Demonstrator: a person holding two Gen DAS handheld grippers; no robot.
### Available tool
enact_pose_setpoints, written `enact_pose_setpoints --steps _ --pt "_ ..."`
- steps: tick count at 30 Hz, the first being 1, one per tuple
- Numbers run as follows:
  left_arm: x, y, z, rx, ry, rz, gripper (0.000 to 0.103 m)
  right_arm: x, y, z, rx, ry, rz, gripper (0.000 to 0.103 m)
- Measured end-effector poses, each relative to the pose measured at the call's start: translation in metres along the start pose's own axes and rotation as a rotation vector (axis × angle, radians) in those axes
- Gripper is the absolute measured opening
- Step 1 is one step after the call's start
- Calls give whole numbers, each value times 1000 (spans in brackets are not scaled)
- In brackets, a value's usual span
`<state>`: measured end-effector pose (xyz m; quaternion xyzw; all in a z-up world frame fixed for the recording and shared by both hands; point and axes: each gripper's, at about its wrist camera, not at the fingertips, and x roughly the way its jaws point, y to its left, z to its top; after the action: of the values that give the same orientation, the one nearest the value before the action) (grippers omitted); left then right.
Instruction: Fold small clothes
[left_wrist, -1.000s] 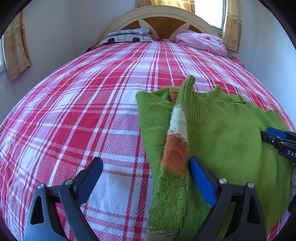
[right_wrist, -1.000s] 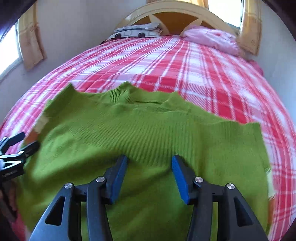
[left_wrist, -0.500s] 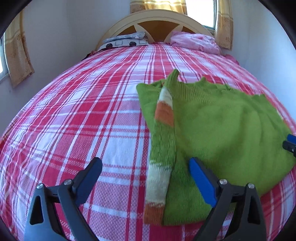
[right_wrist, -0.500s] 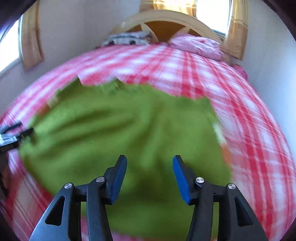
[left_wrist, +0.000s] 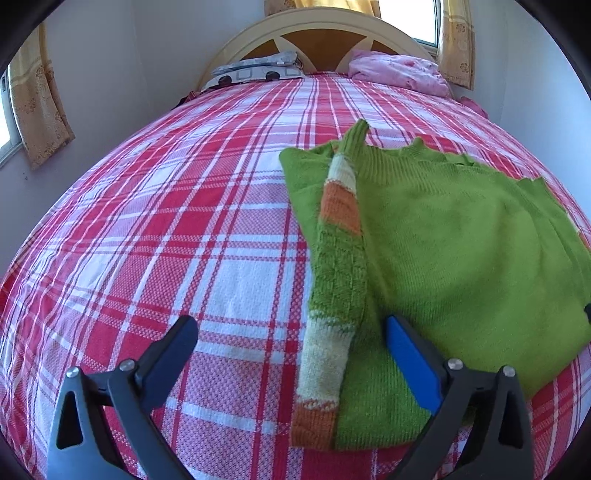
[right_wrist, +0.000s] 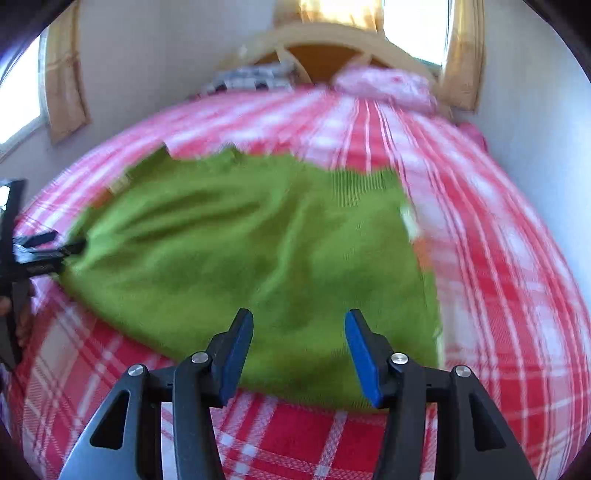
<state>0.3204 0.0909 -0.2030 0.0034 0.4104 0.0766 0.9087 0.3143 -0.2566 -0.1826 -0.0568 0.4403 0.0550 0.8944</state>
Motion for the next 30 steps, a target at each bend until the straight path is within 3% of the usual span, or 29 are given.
enact_pose_setpoints --steps 3,8,10,22,30 --pt "1 2 0 -8 7 -8 103 -1 -12 -14 23 -18 38 53" --pt "2 3 -1 -13 18 -14 103 -11 -4 -9 -14 26 -22 53" --pt "-1 6 -2 -19 15 -23 103 -22 4 -8 -15 5 -45 54" --pt "-12 22 -5 2 29 -69 103 -18 137 4 -289 -61 96 57" --pt "-10 39 -2 35 47 -81 103 -11 202 5 -421 -89 123 57"
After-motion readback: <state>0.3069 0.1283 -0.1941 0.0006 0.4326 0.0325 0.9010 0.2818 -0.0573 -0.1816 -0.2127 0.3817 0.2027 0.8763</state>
